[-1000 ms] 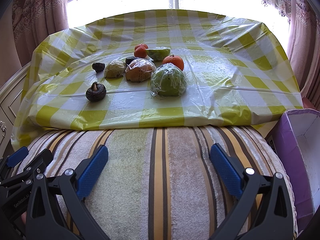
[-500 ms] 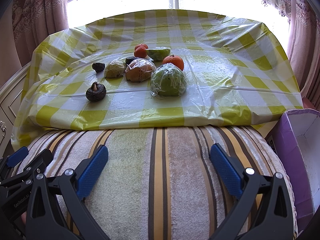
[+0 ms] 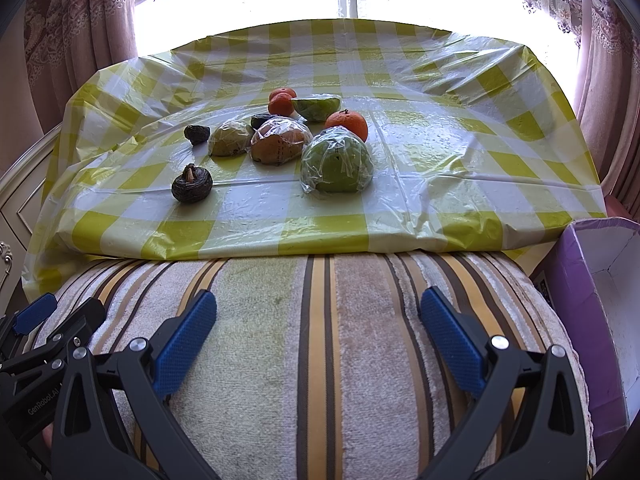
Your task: Organize fruits
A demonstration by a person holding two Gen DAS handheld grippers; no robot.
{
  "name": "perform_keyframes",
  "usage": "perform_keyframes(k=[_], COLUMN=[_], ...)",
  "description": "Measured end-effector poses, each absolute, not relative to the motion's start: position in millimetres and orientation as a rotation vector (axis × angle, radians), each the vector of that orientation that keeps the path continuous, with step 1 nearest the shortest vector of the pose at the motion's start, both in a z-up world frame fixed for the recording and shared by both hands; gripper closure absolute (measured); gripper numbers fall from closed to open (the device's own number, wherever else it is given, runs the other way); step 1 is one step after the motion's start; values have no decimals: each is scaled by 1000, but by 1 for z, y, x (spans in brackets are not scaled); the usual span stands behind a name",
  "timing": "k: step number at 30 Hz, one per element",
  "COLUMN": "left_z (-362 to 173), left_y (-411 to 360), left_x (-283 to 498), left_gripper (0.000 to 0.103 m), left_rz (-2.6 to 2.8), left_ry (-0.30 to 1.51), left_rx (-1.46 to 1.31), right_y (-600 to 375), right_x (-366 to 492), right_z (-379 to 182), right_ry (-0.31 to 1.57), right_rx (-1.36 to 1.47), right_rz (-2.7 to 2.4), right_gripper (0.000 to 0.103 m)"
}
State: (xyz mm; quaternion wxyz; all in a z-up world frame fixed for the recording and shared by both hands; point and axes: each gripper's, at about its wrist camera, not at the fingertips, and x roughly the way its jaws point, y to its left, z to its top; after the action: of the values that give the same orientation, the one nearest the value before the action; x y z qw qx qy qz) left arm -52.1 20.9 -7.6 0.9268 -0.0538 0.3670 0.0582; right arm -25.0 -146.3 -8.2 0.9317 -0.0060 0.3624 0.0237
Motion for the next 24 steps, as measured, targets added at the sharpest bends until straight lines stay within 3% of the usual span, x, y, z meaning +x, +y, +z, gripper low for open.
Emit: perform_keyframes(k=[24], left_z=[-7], left_y=[20], left_x=[-48], left_gripper=[16], left_rz=[113], left_ry=[758], left_rx=[-108], right_y=[-146], right_x=[-19], right_z=[-9], right_ry=[747], right_rx=[-1], right_rz=[44], right_gripper=[1])
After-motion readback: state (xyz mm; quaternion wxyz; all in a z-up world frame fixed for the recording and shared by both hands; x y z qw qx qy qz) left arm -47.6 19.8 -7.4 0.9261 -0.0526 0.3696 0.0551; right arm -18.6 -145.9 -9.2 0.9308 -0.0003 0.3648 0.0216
